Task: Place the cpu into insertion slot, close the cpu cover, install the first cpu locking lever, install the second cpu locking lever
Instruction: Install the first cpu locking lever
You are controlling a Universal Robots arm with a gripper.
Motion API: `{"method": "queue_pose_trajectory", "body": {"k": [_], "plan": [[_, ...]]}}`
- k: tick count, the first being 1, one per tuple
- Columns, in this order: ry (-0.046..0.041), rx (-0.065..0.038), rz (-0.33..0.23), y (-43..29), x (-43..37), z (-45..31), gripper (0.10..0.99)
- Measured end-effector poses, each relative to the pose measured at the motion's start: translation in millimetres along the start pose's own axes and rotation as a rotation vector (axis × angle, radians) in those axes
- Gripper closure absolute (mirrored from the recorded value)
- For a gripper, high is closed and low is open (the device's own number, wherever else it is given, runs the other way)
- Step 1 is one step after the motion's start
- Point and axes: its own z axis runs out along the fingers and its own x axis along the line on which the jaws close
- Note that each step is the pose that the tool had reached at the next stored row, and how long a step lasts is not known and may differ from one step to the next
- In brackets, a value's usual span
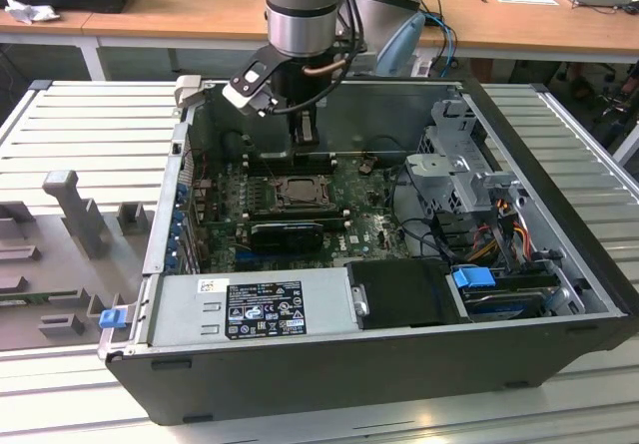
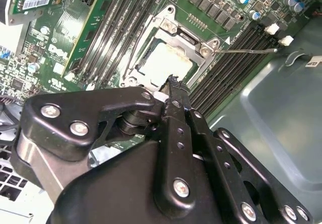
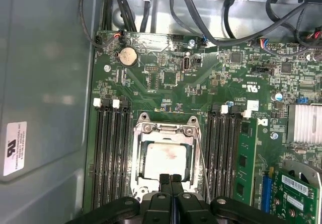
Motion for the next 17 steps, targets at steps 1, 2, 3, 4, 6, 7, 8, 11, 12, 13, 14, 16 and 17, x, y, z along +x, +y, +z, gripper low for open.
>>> {"method": "queue_pose_trajectory", "body": {"k": [1,2,3,4,6,7,8,11,12,13,14,16,17], "plan": [[0.0002,0.0,-0.001,0.0,0.0,0.0,0.98],[0.0007,0.0,-0.015,0.0,0.0,0.1,0.98],[0.0016,0.001,-0.046,0.0,0.0,0.0,0.98],[0.0024,0.001,-0.069,0.0,0.0,0.1,0.98],[0.0044,0.002,-0.126,0.0,0.0,0.2,0.98],[0.0056,0.003,-0.162,0.0,0.0,0.2,0.98],[0.0059,0.003,-0.172,0.0,0.0,0.2,0.98],[0.007,0.003,-0.203,0.0,0.0,0.2,0.98],[0.0072,0.003,-0.21,0.0,0.0,0.2,0.98],[0.0075,0.004,-0.218,0.0,0.0,0.2,0.98],[0.0077,0.004,-0.223,0.0,0.0,0.2,0.98],[0.0082,0.004,-0.238,0.0,0.0,0.2,0.98],[0.0084,0.004,-0.245,0.0,0.0,0.2,0.98]]}}
